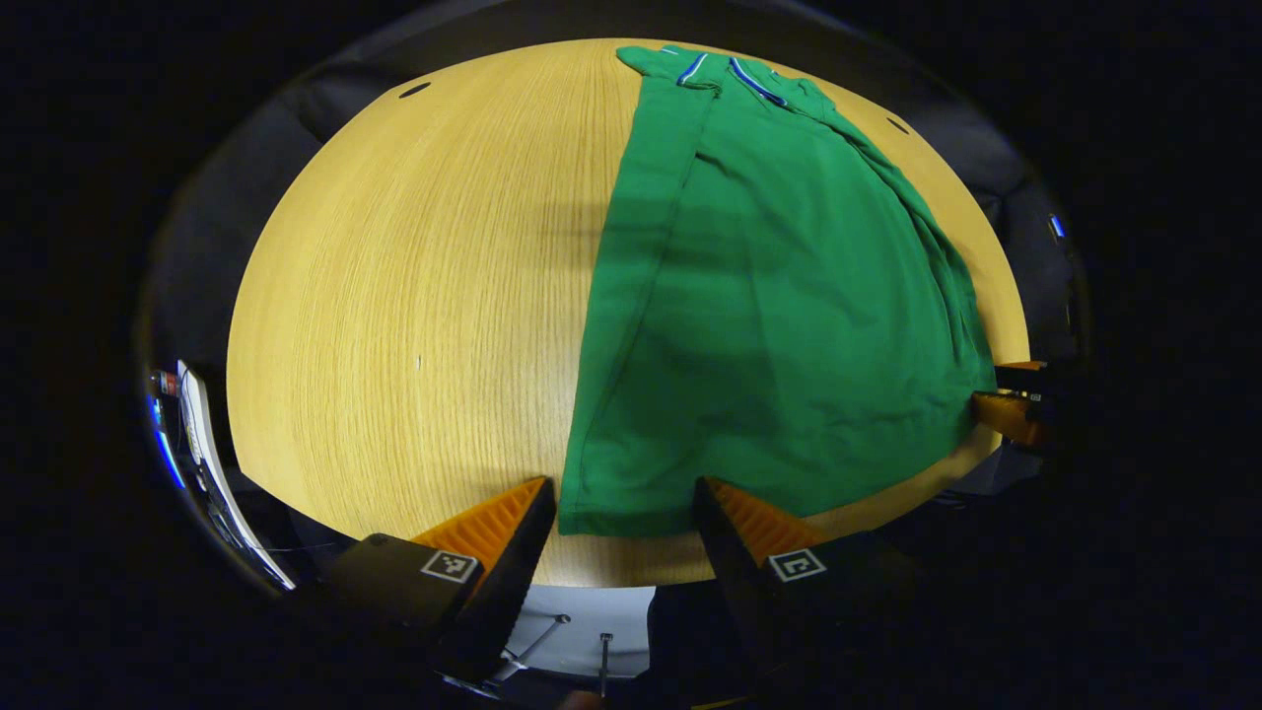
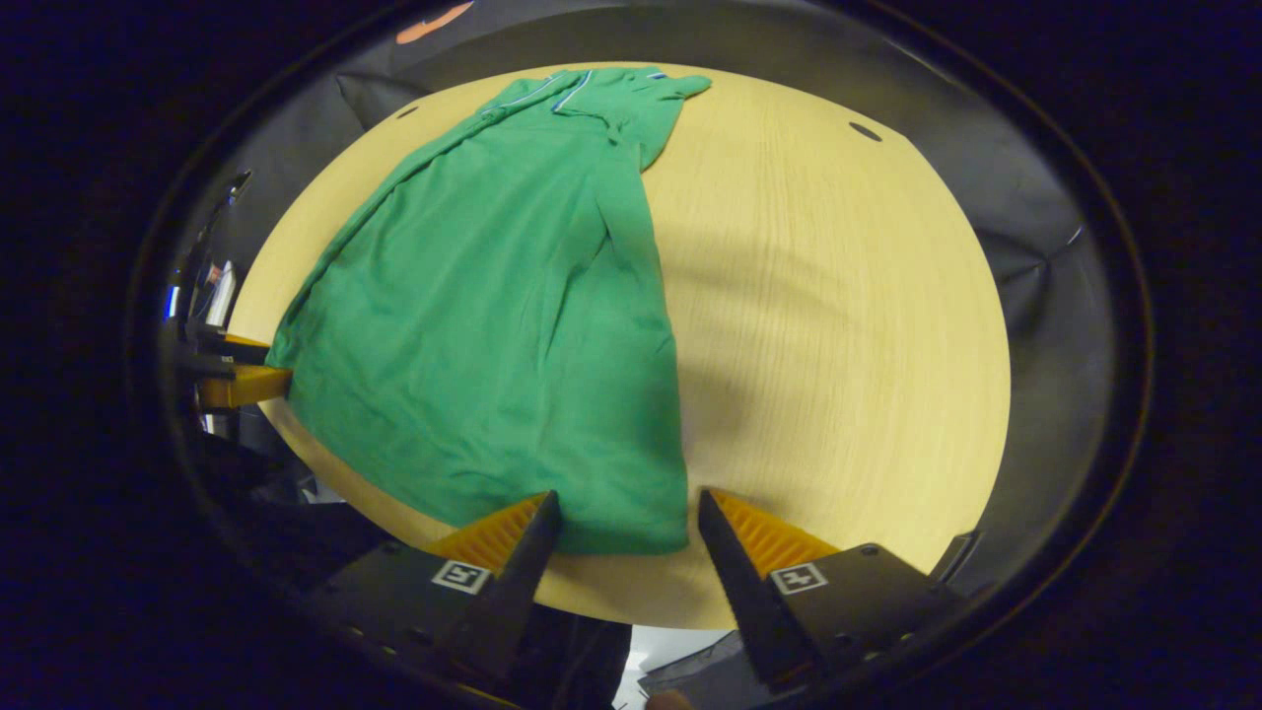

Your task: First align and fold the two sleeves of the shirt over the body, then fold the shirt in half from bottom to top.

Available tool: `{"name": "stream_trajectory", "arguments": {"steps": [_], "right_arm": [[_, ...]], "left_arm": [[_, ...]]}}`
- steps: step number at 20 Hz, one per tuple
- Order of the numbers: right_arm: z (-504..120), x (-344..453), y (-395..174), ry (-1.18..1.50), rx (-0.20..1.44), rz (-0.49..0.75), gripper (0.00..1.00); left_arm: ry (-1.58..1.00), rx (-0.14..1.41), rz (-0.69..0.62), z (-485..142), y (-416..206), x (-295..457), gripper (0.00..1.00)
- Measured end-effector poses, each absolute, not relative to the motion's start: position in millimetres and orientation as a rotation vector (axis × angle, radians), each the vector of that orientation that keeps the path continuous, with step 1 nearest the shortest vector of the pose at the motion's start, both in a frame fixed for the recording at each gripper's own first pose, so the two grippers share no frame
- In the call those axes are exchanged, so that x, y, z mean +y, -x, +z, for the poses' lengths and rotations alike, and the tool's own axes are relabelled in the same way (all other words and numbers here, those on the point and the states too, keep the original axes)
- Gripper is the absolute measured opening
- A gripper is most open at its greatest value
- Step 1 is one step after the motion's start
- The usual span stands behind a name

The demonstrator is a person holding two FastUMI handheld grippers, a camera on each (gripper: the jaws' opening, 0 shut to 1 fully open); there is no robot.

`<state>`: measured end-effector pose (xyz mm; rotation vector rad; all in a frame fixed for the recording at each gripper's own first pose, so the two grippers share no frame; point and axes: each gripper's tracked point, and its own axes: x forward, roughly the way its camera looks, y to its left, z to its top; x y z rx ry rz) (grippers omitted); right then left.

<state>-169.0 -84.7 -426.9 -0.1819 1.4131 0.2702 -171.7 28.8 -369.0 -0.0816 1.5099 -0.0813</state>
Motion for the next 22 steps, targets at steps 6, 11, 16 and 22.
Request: {"name": "stream_trajectory", "arguments": {"steps": [6, 11, 16, 22], "right_arm": [[-427.7, -71.0, 173.5, 0.076, 1.465, 0.265, 0.10], [-427.1, -69.6, 175.5, -0.005, 1.491, 0.267, 0.00], [-409.9, -66.9, 172.8, -0.039, 1.463, 0.298, 0.00], [-374.7, -63.4, 136.5, -0.104, 1.361, 0.304, 0.03]], "left_arm": [[0.146, 1.537, -0.094, -352.4, 132.6, 9.9, 0.30], [0.257, 1.559, -0.172, -331.5, 98.8, -19.2, 0.06], [0.309, 1.523, -0.195, -284.7, 48.2, -35.5, 0.04], [0.340, 1.427, -0.217, -220.8, -3.4, -12.0, 0.04]]}}
